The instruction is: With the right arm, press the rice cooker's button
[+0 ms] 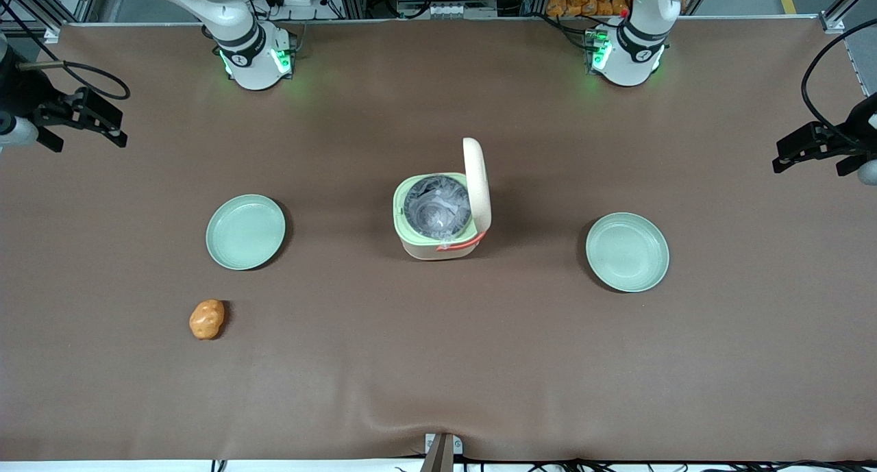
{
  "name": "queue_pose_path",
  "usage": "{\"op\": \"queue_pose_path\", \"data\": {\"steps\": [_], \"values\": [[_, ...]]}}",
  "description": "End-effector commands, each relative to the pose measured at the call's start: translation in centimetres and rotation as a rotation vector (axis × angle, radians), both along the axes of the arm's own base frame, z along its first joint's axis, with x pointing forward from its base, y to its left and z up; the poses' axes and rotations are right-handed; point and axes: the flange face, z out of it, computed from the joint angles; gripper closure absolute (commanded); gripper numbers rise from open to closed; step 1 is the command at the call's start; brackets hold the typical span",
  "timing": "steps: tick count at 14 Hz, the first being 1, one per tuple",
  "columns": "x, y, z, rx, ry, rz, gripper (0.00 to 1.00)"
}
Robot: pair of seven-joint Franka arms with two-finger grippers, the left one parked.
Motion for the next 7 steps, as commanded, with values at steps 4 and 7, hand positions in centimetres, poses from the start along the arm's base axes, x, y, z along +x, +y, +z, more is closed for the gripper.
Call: {"op": "queue_pose_path", "data": {"steps": [4, 7], "values": [[-0.8, -0.1, 1.8, -0.015, -0.003, 0.006, 0.0], [-0.6, -0.3, 1.9, -0.017, -0.006, -0.003, 0.0]]}}
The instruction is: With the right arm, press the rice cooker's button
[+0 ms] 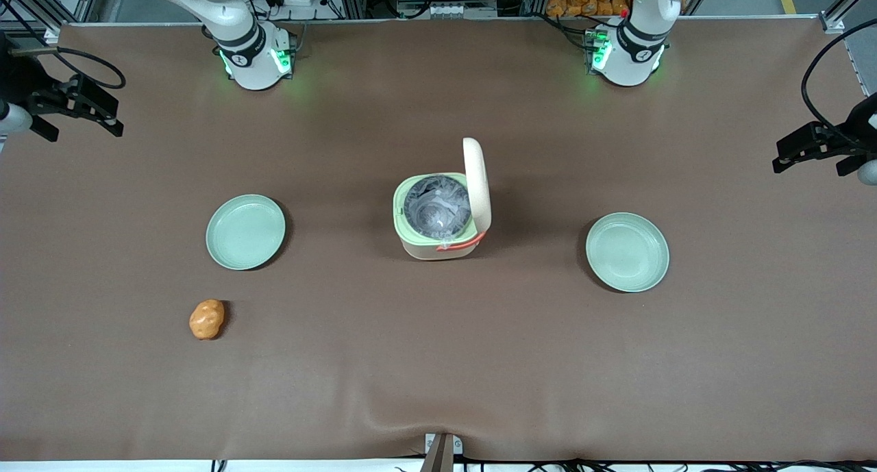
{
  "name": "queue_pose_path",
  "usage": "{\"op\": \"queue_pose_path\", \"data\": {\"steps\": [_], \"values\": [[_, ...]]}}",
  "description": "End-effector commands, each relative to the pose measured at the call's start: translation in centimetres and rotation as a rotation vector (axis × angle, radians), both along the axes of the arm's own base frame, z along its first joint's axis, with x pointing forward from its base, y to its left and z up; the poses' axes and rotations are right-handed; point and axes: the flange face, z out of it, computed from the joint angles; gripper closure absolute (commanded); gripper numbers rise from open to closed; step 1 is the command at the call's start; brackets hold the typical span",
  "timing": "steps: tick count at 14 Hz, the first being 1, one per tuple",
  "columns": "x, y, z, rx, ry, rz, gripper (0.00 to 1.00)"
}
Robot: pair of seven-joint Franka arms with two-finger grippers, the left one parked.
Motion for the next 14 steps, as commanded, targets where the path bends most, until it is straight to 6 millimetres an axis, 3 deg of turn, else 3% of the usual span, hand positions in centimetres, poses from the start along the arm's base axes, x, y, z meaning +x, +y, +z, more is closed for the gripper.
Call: {"op": "queue_pose_path", "data": {"steps": [1, 5, 14], "values": [[-0.2, -0.4, 0.7, -0.018, -0.004, -0.006, 0.0], [0.0, -1.9, 0.6, -0.016, -0.007, -0.038, 0.0], [0.2, -1.9, 0.6, -0.019, -0.004, -0.037, 0.0]]}}
